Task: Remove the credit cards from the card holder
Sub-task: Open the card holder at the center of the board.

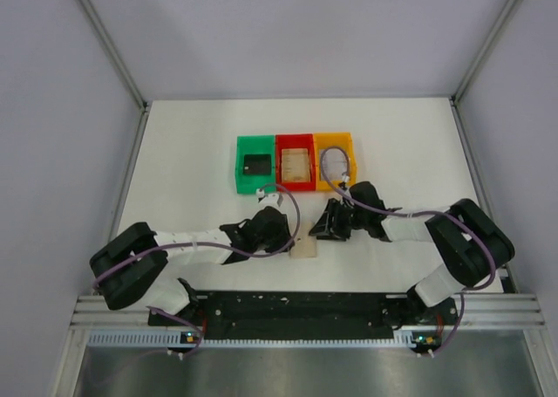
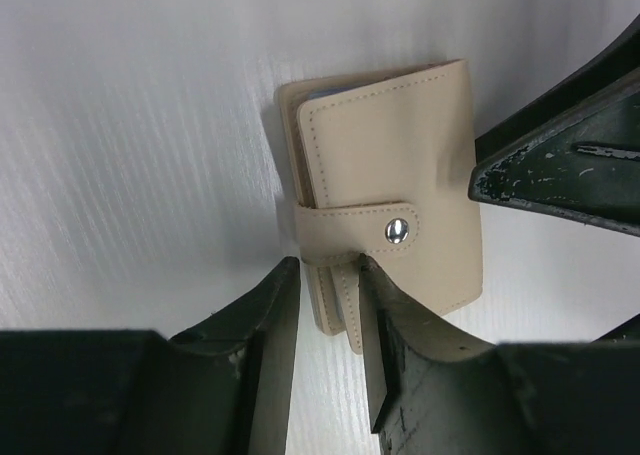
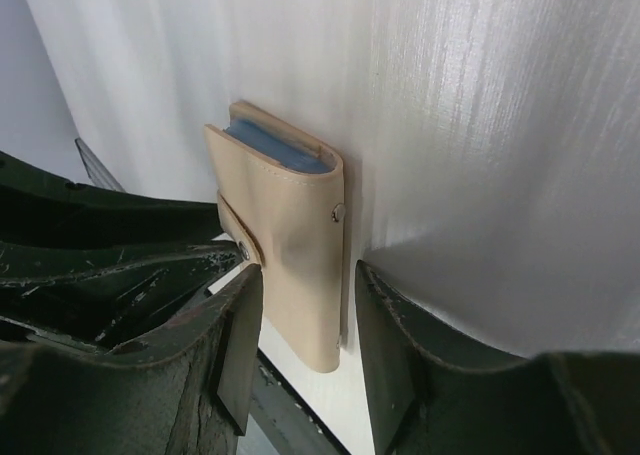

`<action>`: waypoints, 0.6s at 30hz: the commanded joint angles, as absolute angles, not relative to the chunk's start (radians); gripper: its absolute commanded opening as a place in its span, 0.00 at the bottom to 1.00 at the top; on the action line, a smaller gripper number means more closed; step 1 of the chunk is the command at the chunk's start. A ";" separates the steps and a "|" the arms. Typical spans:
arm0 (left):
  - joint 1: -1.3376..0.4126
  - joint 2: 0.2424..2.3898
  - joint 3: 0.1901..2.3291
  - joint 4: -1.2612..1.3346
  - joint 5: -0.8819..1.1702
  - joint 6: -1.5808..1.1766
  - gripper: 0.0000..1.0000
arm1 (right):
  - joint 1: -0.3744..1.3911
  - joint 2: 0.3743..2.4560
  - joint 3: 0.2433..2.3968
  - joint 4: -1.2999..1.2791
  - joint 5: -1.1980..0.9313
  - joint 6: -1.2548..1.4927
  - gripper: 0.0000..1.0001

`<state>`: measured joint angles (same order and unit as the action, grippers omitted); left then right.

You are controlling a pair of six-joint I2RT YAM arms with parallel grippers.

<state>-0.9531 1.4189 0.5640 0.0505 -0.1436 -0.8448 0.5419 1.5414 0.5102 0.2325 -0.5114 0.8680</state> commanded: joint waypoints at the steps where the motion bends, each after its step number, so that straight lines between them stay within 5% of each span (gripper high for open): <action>1: -0.959 1.434 0.572 0.104 -0.137 -0.890 0.33 | 0.555 1.586 0.477 0.304 -0.531 0.876 0.43; 12: -0.959 1.443 0.523 0.202 -0.100 -0.939 0.20 | 0.555 1.657 0.451 0.466 -0.592 0.905 0.38; 18: -0.957 1.427 0.509 0.199 -0.124 -0.950 0.17 | 0.557 1.628 0.454 0.471 -0.594 0.885 0.13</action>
